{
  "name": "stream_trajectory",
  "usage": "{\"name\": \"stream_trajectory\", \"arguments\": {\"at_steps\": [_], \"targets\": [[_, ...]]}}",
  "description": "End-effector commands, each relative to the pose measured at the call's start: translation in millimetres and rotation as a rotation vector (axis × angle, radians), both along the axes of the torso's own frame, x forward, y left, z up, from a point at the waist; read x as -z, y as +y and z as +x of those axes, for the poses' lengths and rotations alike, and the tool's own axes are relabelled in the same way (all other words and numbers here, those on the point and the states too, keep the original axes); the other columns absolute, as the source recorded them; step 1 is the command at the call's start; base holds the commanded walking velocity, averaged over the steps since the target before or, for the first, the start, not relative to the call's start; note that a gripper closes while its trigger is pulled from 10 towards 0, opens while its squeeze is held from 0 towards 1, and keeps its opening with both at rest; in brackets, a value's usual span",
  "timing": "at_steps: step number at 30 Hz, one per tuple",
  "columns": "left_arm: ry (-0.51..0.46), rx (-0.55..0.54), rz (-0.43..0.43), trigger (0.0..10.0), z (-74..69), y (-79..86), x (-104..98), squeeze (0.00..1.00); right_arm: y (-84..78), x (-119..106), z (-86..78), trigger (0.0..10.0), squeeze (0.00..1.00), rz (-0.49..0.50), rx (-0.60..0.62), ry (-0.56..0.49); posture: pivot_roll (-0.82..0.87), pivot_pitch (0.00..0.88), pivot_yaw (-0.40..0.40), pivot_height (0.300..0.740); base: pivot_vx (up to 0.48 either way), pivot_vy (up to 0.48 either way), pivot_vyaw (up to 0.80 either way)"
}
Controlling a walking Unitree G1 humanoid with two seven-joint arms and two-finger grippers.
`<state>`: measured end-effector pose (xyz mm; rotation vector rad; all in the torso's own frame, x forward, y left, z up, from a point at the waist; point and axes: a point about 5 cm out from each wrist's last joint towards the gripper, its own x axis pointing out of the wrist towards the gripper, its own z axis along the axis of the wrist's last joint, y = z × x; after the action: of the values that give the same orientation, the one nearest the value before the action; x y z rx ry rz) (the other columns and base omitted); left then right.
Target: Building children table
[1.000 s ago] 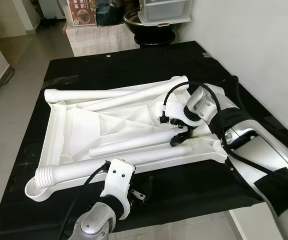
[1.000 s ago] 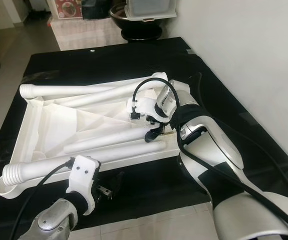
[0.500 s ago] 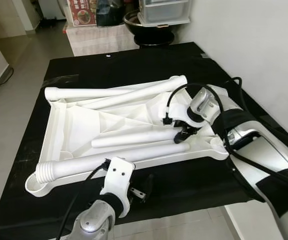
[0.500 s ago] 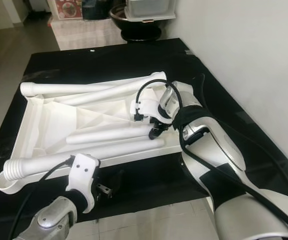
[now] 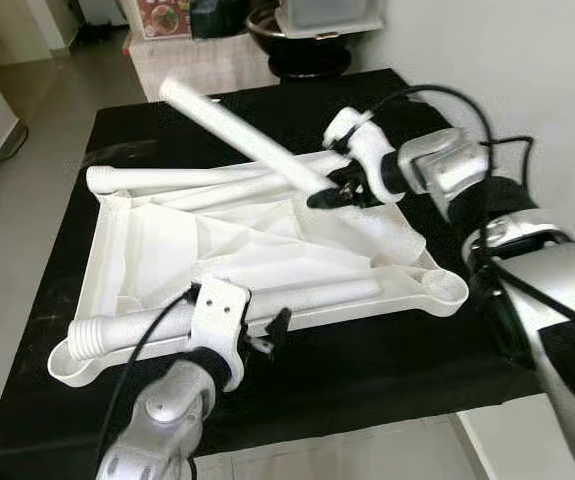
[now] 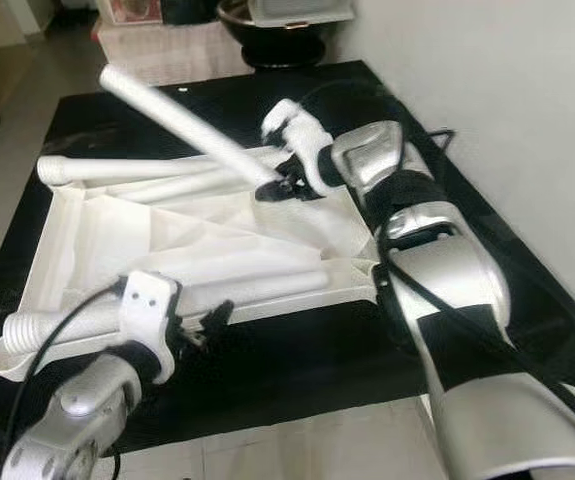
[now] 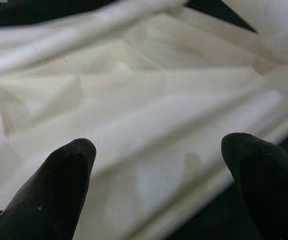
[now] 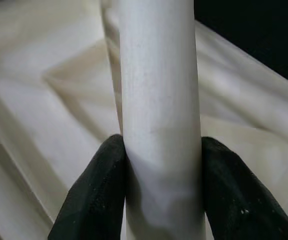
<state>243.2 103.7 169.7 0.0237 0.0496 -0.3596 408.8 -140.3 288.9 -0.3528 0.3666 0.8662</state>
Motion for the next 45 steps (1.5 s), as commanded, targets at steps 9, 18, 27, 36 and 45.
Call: {"name": "stream_trajectory", "arguments": {"at_steps": [9,18,27,36,45], "targets": [[-0.267,0.062,-0.345,10.0,25.8,24.2,-79,1.00,13.9,-16,-5.9,10.0,0.00,0.307,-0.095,-0.076,-0.05,0.000,0.016,0.740,0.000,0.000,0.00],[-0.428,0.122,-0.528,10.0,36.4,41.0,-136,1.00,24.3,-6,-16.4,10.0,0.00,0.420,-0.163,-0.059,-0.05,0.000,0.037,0.740,0.000,0.000,0.00],[-0.390,0.049,-0.537,10.0,58.7,46.4,-140,0.00,49.9,-5,-46.3,10.0,0.00,0.436,-0.371,-0.096,-0.04,0.000,0.056,0.740,0.000,0.000,0.00],[-0.367,0.095,-0.558,10.0,60.3,39.8,-144,0.00,61.9,3,-61.1,10.0,0.00,0.347,-0.448,-0.130,-0.03,0.000,0.069,0.740,0.000,0.000,0.00],[-0.350,0.163,-0.606,0.0,59.9,35.4,-149,0.00,65.5,11,-70.6,10.0,0.00,0.232,-0.459,-0.178,-0.04,0.000,0.072,0.740,0.000,0.000,0.00]]}}
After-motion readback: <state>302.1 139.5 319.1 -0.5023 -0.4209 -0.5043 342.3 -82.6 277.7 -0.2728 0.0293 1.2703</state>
